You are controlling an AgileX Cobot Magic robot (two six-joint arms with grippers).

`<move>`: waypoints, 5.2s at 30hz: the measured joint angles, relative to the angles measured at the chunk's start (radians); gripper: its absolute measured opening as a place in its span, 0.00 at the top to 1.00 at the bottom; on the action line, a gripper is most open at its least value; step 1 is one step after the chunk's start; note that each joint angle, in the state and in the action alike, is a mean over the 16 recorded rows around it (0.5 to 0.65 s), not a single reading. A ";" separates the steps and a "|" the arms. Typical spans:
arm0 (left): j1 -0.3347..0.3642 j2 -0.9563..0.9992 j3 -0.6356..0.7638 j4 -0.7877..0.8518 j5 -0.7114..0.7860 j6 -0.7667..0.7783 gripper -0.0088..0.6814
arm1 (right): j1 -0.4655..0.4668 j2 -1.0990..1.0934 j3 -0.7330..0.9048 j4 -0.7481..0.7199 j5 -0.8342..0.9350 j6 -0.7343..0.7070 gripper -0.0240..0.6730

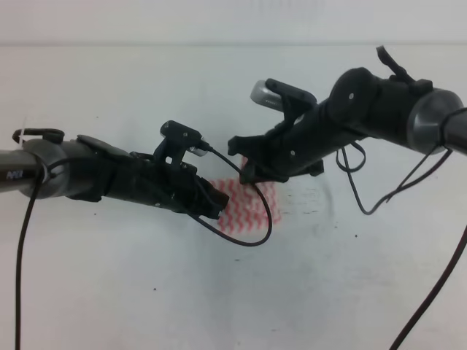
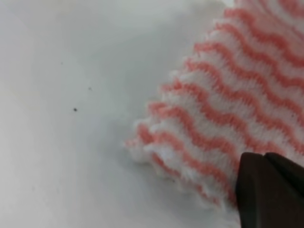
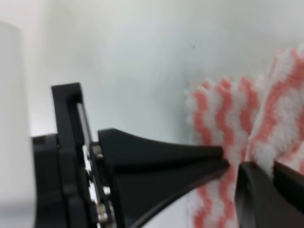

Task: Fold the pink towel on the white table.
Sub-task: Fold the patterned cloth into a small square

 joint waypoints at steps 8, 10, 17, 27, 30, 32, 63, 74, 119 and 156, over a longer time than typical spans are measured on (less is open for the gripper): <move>0.000 0.001 0.000 0.000 0.001 0.000 0.99 | 0.006 0.032 -0.033 -0.006 0.029 0.001 0.97; 0.000 0.000 0.000 -0.001 0.001 0.000 0.99 | 0.006 0.038 -0.036 -0.006 0.036 0.001 0.97; 0.000 -0.008 0.000 0.003 0.002 0.000 0.99 | 0.006 0.050 -0.037 -0.006 0.044 -0.003 0.97; 0.008 -0.061 0.004 0.022 0.001 0.017 0.99 | 0.006 0.051 -0.037 -0.008 0.046 -0.009 0.97; 0.015 -0.080 0.005 0.035 0.009 0.024 0.99 | 0.006 0.051 -0.037 -0.008 0.047 -0.009 0.97; 0.020 -0.091 0.006 0.045 0.017 0.028 0.99 | 0.006 0.051 -0.037 -0.007 0.048 -0.010 0.97; 0.040 -0.036 0.017 0.096 0.092 0.064 0.99 | 0.006 0.052 -0.037 0.005 0.066 -0.023 0.97; 0.039 -0.027 0.016 0.072 0.094 0.076 0.99 | 0.024 0.050 -0.037 0.011 0.061 -0.025 0.97; 0.040 -0.113 0.016 0.067 -0.005 0.089 0.99 | 0.036 0.056 -0.037 -0.005 0.060 -0.028 0.95; 0.040 -0.191 0.015 0.073 -0.111 0.078 0.99 | 0.057 0.071 -0.038 -0.008 0.176 -0.038 0.97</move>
